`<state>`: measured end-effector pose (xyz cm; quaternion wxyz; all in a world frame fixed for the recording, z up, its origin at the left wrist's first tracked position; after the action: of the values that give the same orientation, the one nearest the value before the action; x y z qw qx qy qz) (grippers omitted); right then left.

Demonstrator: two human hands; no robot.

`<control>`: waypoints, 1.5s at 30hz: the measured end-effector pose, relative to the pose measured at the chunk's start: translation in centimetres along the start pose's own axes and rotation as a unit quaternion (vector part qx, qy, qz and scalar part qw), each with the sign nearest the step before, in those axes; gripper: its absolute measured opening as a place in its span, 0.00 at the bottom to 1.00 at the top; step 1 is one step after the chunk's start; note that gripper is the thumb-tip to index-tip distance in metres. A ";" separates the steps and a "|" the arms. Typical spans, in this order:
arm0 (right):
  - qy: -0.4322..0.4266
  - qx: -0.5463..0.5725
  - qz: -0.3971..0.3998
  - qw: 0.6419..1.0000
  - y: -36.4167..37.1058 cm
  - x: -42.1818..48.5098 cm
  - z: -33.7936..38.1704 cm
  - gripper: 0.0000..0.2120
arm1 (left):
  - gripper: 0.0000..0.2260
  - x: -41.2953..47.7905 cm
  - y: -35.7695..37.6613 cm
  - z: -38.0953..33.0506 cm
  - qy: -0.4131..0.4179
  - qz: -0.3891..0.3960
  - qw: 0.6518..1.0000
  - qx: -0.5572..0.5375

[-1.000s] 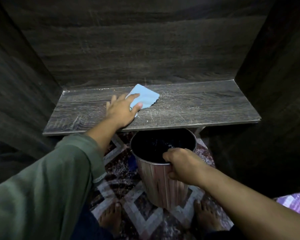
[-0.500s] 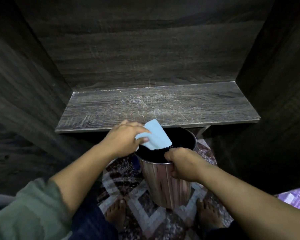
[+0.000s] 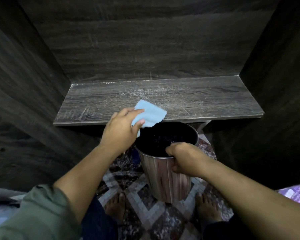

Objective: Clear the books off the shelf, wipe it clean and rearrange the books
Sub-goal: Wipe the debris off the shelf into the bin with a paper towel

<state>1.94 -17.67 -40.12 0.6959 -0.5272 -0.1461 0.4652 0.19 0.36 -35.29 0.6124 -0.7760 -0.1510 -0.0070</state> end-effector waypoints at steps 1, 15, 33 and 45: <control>0.002 0.003 0.001 1.000 0.0 0.0 0.0 0.14 | 0.23 0.1 -0.4 -0.1 0.002 -0.017 1.000 0.000; -0.009 0.000 -0.009 1.000 -0.4 3.3 1.7 0.16 | 0.20 8.0 -4.5 8.3 -0.227 -0.137 0.963 0.052; 0.002 0.014 0.003 1.000 0.4 3.6 0.9 0.14 | 0.26 12.7 0.3 11.7 -0.146 -0.050 0.982 0.108; -0.001 0.007 0.017 1.000 0.9 3.8 1.1 0.15 | 0.20 13.3 -1.2 11.6 -0.057 0.022 0.995 0.078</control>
<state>2.68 -13.94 -41.58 0.6912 -0.5247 -0.1346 0.4783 10.56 14.66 -34.44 0.6616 -0.7280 -0.1684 0.0629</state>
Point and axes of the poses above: each hand's wrist, its own x-axis towards the middle knuckle, its own y-axis out of the palm, z = x × y, the point moved 8 cm from there along x, towards the middle knuckle, and after that the axes turned 8 degrees about x, right-handed, at the moved point
